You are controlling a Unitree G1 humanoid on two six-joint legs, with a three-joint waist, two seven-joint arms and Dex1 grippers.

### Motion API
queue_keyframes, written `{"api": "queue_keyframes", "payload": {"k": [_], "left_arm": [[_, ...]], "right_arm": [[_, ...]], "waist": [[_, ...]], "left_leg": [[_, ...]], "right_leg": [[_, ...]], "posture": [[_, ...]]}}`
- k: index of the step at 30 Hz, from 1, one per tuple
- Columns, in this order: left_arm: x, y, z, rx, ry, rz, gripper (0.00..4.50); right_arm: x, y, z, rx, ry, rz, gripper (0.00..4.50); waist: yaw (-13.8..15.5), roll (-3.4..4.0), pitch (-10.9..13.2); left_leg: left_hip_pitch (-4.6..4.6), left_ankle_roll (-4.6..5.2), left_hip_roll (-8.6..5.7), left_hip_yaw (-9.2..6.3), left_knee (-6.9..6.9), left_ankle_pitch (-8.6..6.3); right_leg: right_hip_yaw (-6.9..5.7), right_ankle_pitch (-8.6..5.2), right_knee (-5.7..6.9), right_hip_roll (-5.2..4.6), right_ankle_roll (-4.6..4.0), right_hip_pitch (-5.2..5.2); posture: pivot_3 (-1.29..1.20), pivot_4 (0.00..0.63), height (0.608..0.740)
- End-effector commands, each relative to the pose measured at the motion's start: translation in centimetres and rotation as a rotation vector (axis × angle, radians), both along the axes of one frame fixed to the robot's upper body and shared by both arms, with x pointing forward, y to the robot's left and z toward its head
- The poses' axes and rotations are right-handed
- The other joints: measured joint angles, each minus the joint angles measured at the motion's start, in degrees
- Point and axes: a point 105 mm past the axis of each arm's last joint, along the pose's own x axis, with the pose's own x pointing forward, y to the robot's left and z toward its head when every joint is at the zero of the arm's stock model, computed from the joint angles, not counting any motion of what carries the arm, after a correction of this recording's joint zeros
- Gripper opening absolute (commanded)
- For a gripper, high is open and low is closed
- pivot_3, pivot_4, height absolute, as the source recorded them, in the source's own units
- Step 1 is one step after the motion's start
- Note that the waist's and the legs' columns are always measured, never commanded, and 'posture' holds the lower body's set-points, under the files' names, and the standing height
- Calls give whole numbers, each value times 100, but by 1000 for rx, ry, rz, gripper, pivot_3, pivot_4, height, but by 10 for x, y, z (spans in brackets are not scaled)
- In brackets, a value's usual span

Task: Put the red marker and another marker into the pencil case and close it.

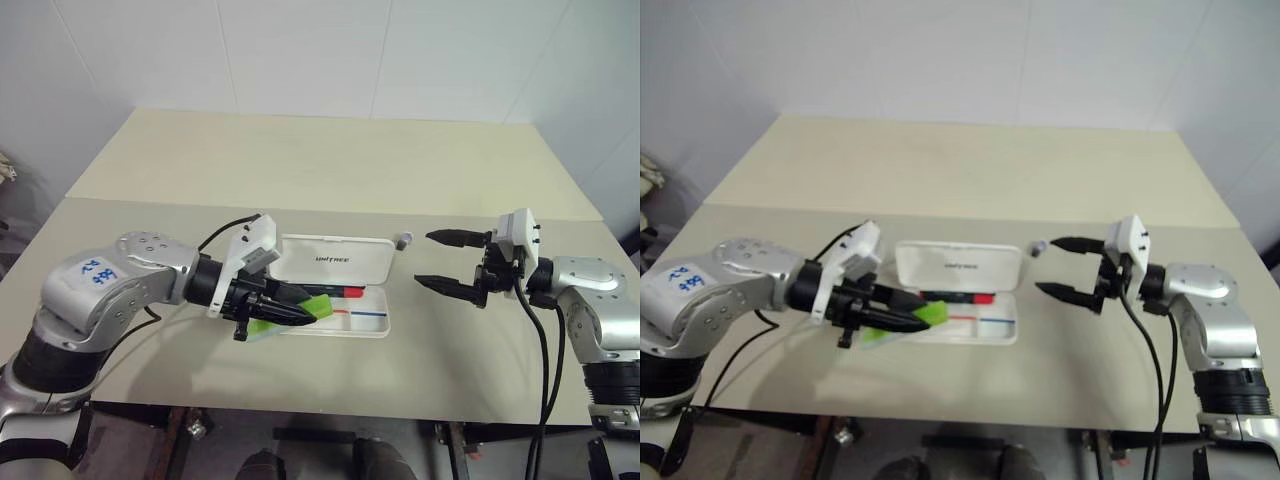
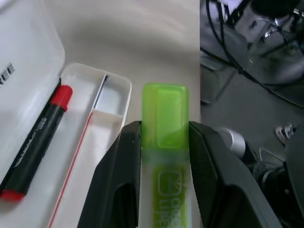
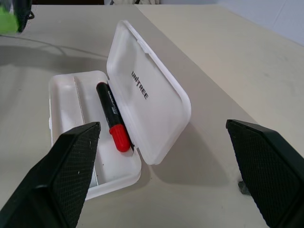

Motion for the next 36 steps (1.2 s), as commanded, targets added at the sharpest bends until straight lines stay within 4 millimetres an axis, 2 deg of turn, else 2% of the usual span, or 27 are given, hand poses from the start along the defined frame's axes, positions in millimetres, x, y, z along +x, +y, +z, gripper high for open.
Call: {"api": "queue_keyframes", "payload": {"k": [1, 4, 15, 22, 28, 36], "left_arm": [[11, 0, -9, 66, -43, -27, 1066], [14, 1, -19, 137, -58, -94, 1066], [39, -5, -27, 257, -172, -229, 1066], [51, -18, -22, 250, -204, -253, 1066], [59, -37, -20, 225, -201, -250, 1066], [60, -46, -28, 251, -156, -251, 1066]], "right_arm": [[-5, -1, 11, 13, -65, -21, 4500], [-7, -1, 8, 22, -62, -42, 4500], [-13, 1, 2, 43, -56, -85, 4500], [-15, 1, -1, 44, -51, -99, 4500], [-16, 1, -3, 46, -48, -110, 4500], [-18, 0, -4, 49, -49, -125, 4500]], "waist": [[-1, 0, 0], [-7, 1, 0], [13, 1, 2], [13, 0, 3], [13, -1, 3], [6, -1, 3]], "left_leg": [[0, 0, 0, 0, 0, 0], [0, 1, 0, 5, -2, 0], [-2, 7, -1, 6, 4, 1], [-5, 10, -1, 5, 7, 0], [-6, 11, -1, 4, 10, 1], [-5, 10, -1, 4, 10, 1]], "right_leg": [[1, 0, 1, 1, 0, 0], [7, 0, 0, 2, -1, -2], [9, 0, 1, 4, 0, -1], [9, 0, 3, 5, 1, -2], [9, 1, 7, 5, 2, -2], [10, 1, 11, 6, 2, -3]], "posture": [[0, 150, 740], [0, 150, 740], [0, 150, 740], [0, 150, 740], [0, 150, 740], [0, 150, 740]]}}
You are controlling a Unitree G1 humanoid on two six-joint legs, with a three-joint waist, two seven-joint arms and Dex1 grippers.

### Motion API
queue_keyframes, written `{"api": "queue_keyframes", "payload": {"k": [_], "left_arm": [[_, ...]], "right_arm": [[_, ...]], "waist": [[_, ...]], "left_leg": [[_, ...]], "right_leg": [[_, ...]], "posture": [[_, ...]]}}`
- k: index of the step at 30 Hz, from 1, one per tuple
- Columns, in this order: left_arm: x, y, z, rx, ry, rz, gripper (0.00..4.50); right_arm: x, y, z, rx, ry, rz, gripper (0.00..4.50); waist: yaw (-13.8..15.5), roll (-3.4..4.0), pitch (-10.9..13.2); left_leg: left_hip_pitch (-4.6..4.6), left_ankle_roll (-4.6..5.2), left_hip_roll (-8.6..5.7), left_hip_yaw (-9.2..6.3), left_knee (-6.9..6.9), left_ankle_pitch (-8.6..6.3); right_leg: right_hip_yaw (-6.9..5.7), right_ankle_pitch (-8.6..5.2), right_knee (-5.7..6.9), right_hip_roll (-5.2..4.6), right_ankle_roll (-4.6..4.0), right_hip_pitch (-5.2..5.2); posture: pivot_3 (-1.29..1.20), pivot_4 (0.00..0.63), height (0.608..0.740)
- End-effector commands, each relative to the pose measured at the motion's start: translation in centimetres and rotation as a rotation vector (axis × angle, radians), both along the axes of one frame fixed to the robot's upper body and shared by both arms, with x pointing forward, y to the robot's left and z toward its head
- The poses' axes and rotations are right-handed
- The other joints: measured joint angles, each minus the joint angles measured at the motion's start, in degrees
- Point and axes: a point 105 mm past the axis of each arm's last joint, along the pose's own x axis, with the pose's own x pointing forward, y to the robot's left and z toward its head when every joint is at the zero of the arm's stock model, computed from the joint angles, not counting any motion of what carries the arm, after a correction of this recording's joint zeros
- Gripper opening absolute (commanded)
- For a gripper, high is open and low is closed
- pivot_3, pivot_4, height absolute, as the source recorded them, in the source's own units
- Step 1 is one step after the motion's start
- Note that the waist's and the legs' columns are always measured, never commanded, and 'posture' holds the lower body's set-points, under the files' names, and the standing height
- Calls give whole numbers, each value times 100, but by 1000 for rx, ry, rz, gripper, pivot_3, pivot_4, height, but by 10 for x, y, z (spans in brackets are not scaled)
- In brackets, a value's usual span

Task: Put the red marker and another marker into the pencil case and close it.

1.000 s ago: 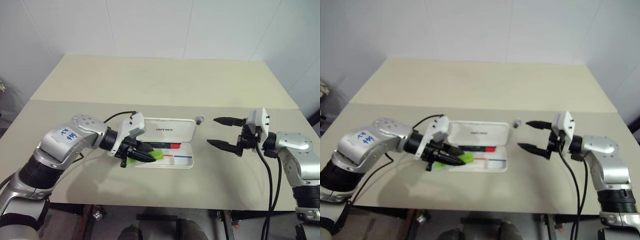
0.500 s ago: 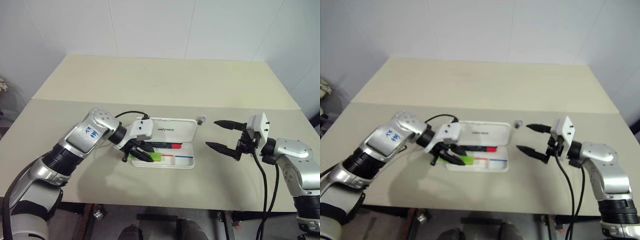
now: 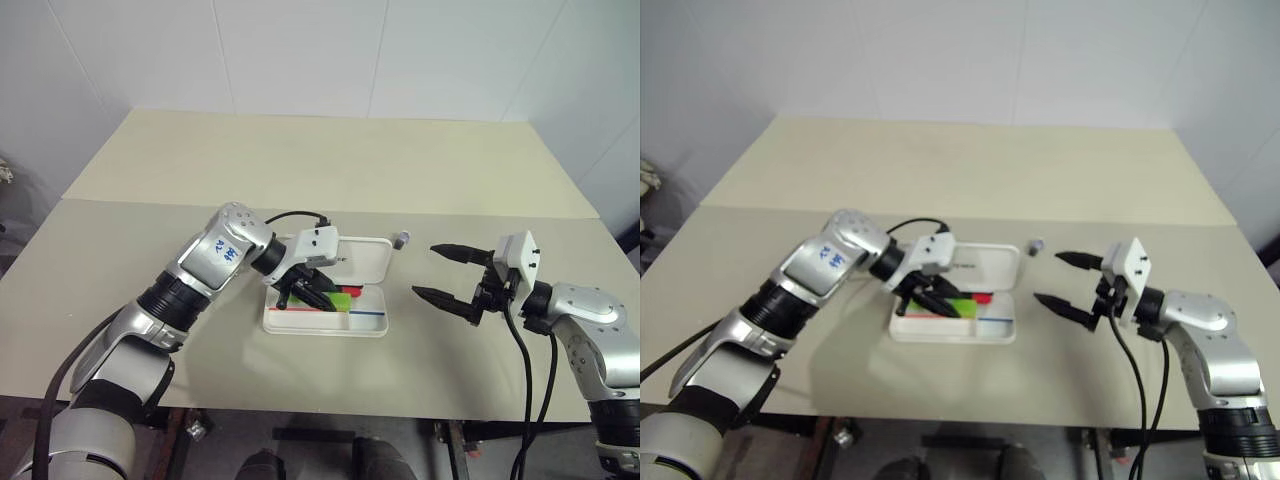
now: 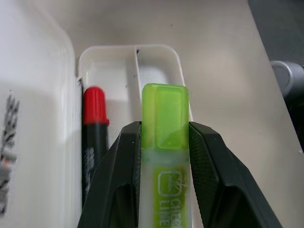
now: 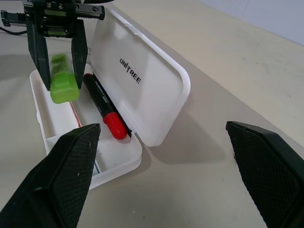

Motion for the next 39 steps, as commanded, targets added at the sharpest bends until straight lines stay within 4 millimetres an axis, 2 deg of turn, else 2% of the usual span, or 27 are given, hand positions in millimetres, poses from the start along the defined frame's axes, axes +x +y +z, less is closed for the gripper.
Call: {"api": "queue_keyframes", "payload": {"k": [1, 7, 23, 38, 39], "left_arm": [[2, -2, 5, 20, -6, 7, 1066], [0, -3, -2, 54, 16, 13, 1066], [-6, -6, -7, 58, 46, 1, 1066], [-12, 1, -17, 97, 66, 20, 1066], [-10, 2, -17, 99, 63, 26, 1416]], "right_arm": [[-4, -1, 11, 17, -45, -6, 4500], [-5, -1, 10, 20, -43, -16, 4500], [-5, -3, 7, 15, -38, -34, 4500], [-3, -3, 6, 10, -37, -38, 4500], [-3, -3, 6, 10, -37, -38, 4500]], "waist": [[5, 0, 0], [7, 0, 0], [6, 0, 0], [5, 0, 0], [3, 0, 0]], "left_leg": [[0, 0, 0, 0, 1, 0], [0, 2, 0, -1, 3, 1], [0, 2, 0, -2, 4, 1], [1, 2, 0, -2, 9, 2], [1, 2, 0, -2, 10, 2]], "right_leg": [[0, 0, 0, 0, 0, 0], [0, 0, 1, 0, 0, 0], [1, 0, 7, 0, 0, 0], [2, 0, 9, 0, 0, 0], [2, 0, 9, 0, 0, 0]], "posture": [[0, 150, 740], [0, 150, 740], [0, 150, 740], [0, 150, 740], [0, 150, 740]]}}
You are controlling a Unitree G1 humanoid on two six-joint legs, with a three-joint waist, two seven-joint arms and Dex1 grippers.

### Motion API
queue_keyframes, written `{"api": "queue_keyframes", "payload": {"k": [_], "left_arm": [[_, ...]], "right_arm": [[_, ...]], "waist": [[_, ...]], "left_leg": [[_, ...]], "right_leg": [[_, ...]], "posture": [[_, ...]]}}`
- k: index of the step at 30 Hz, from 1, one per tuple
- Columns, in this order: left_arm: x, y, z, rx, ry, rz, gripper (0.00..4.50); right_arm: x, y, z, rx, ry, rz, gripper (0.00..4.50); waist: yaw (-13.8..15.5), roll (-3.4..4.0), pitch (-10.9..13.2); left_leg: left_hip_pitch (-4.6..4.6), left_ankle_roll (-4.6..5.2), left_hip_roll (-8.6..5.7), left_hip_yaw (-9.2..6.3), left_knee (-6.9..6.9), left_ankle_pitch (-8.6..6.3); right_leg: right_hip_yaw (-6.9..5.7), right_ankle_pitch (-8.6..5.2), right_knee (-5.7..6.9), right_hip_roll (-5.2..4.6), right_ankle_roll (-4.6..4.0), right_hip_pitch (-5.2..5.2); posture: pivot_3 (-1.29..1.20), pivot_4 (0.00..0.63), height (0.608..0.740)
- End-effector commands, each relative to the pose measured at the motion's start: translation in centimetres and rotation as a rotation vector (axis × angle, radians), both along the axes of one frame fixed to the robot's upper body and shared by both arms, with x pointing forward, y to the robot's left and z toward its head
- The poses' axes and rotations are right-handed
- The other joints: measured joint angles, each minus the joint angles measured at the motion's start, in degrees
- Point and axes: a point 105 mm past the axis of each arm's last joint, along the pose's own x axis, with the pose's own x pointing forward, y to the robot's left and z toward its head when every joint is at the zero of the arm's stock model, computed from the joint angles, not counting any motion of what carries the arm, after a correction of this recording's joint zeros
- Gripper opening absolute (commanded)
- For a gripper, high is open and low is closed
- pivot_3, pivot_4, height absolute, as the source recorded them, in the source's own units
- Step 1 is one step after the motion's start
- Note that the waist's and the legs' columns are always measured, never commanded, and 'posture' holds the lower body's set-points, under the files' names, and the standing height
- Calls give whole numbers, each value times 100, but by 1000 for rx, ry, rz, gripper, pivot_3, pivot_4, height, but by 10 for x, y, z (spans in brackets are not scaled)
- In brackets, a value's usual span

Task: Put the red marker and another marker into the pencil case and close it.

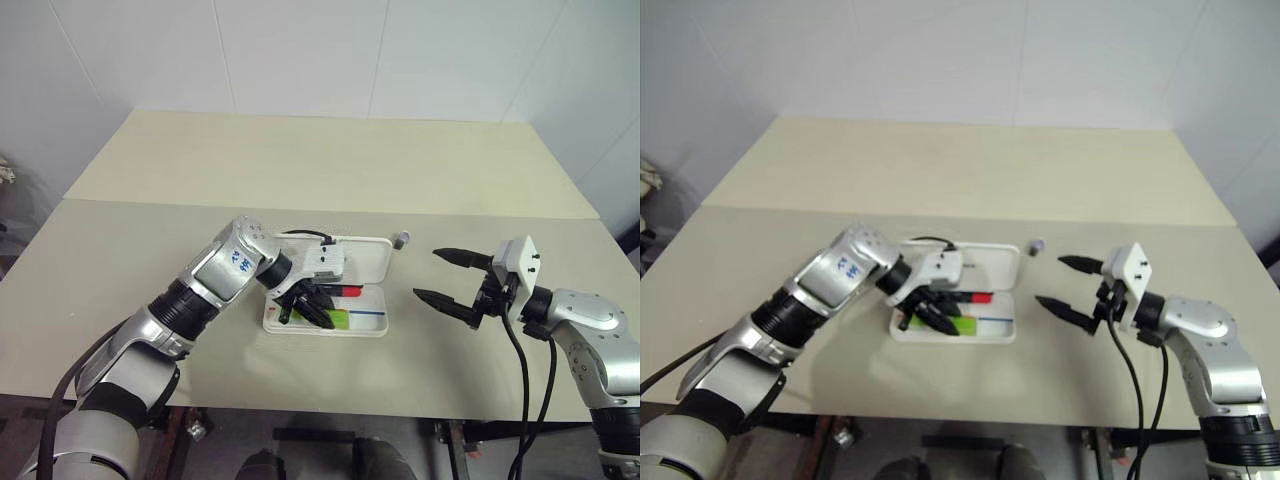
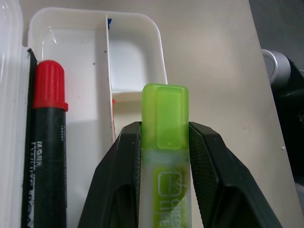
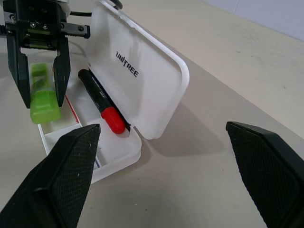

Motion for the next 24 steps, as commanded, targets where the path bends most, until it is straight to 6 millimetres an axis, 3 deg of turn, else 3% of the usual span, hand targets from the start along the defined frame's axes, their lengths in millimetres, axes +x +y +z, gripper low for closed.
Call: {"api": "queue_keyframes", "payload": {"k": [1, 9, 15, 24], "left_arm": [[0, 2, 2, 13, -29, -6, 1805], [5, 5, 3, 18, -48, 7, 4415], [3, 0, 12, -26, -87, -12, 4462], [-25, 3, 46, -367, -142, 16, 4462]], "right_arm": [[-1, 0, 12, 6, -56, 0, 4500], [-1, 0, 13, 8, -57, -3, 4500], [1, -1, 13, 7, -59, -16, 4500], [19, -6, 4, -35, -57, -104, 4500]], "waist": [[-2, 0, 0], [1, 0, 0], [-2, 0, 0], [-18, 0, 0]], "left_leg": [[0, 0, 0, 0, 1, 0], [0, 0, 0, 0, 11, 0], [0, 0, 0, -1, 19, 0], [1, 1, 2, -2, 32, 0]], "right_leg": [[0, 0, 1, 0, 0, 0], [0, 0, 7, 0, 0, 1], [1, 0, 13, 0, 0, 1], [6, 0, 28, -1, 0, 0]], "posture": [[0, 150, 740], [0, 150, 740], [0, 150, 740], [0, 150, 740]]}}
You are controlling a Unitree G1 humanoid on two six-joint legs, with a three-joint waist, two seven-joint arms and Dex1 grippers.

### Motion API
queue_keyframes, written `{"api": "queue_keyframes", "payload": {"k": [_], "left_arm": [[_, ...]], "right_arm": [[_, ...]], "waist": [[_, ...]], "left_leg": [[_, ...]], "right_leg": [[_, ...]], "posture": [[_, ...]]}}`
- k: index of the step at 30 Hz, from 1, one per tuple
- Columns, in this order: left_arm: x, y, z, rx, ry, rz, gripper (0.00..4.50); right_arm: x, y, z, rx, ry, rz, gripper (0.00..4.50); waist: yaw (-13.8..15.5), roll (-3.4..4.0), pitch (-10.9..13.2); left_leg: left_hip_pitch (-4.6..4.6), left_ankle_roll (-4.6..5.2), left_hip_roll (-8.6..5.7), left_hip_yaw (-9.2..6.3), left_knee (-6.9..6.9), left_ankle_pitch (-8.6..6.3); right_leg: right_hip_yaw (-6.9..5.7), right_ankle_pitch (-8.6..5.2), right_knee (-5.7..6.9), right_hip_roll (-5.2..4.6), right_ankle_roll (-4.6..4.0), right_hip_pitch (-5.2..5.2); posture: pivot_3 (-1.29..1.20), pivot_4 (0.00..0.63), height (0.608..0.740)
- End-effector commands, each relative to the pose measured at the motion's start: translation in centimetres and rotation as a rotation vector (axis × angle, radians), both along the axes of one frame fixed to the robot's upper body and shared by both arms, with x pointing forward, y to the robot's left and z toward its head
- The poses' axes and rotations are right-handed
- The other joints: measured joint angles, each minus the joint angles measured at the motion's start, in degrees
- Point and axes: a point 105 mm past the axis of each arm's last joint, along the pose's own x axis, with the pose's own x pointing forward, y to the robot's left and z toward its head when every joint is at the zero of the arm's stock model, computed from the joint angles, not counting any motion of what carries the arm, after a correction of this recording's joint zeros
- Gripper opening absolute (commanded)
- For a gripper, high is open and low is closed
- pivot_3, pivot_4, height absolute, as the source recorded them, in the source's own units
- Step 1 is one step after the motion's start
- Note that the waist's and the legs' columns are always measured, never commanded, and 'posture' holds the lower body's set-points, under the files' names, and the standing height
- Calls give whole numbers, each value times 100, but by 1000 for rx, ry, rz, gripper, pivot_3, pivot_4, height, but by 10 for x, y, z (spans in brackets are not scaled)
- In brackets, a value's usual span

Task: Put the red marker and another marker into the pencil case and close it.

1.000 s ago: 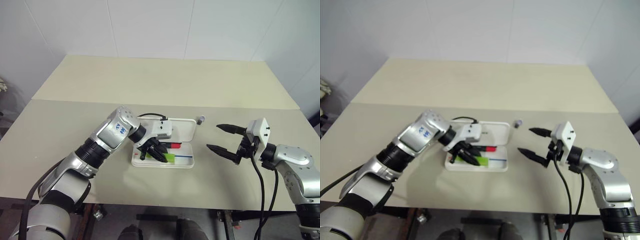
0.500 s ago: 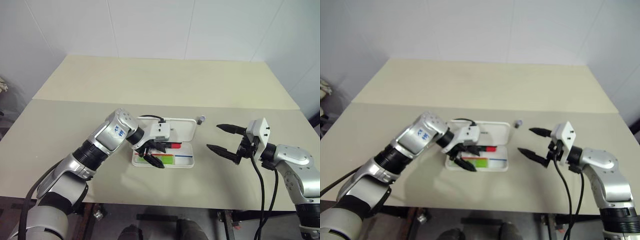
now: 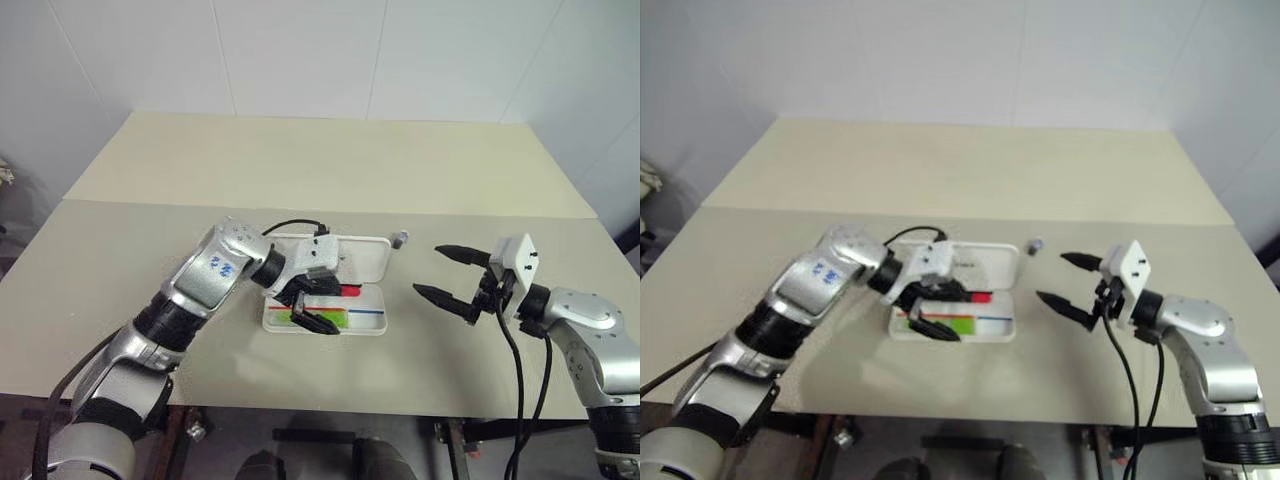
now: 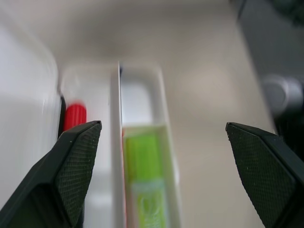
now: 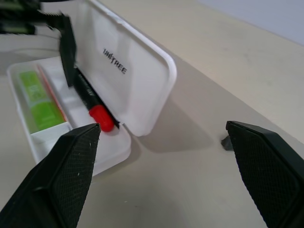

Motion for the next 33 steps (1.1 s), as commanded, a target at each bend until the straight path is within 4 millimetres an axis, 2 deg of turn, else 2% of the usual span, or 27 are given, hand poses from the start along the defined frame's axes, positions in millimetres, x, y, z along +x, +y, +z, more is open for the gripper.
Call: {"api": "queue_keyframes", "payload": {"k": [1, 7, 14, 20, 24, 29, 33], "left_arm": [[-15, 5, 22, -153, -37, 21, 4462], [-29, 23, 33, -313, -51, 131, 4462], [-45, 65, 39, -419, -83, 264, 4462], [-40, 90, 44, -400, -158, 388, 4462], [-44, 91, 48, -411, -185, 388, 4462], [-53, 89, 52, -445, -184, 359, 4462], [-56, 92, 54, -455, -185, 360, 4462]], "right_arm": [[13, -3, 4, -45, -43, -43, 4500], [50, -2, -4, -81, -59, -152, 4500], [92, 18, -21, -41, -40, -292, 4500], [105, 28, -28, 9, -24, -349, 4500], [110, 29, -32, 23, -19, -395, 4500], [118, 20, -34, 75, -3, -537, 4500], [117, 24, -42, 116, 39, -580, 4500]], "waist": [[-14, 0, 0], [-29, 0, 0], [-80, 0, 0], [-54, 0, 0], [-59, 1, 0], [-130, 1, 0], [-178, 1, 0]], "left_leg": [[1, 0, 0, 2, 4, 0], [8, 2, 0, 1, 24, 0], [15, -1, 4, -2, 13, 2], [13, 0, 1, -6, 10, 1], [13, -1, 0, -5, -2, 1], [13, -4, 2, -6, -27, 3], [18, -13, 3, -6, -50, 8]], "right_leg": [[2, 0, 2, 0, 0, 0], [4, 6, 7, 0, 9, 11], [7, 6, 5, -2, 8, 11], [3, 6, 0, -10, 8, 12], [1, 5, -3, -11, 7, 11], [1, 6, -1, -11, 7, 9], [0, 4, -6, -11, 4, 7]], "posture": [[0, 150, 740], [0, 150, 740], [0, 150, 740], [0, 150, 740], [0, 150, 740], [0, 150, 740], [0, 150, 740]]}}
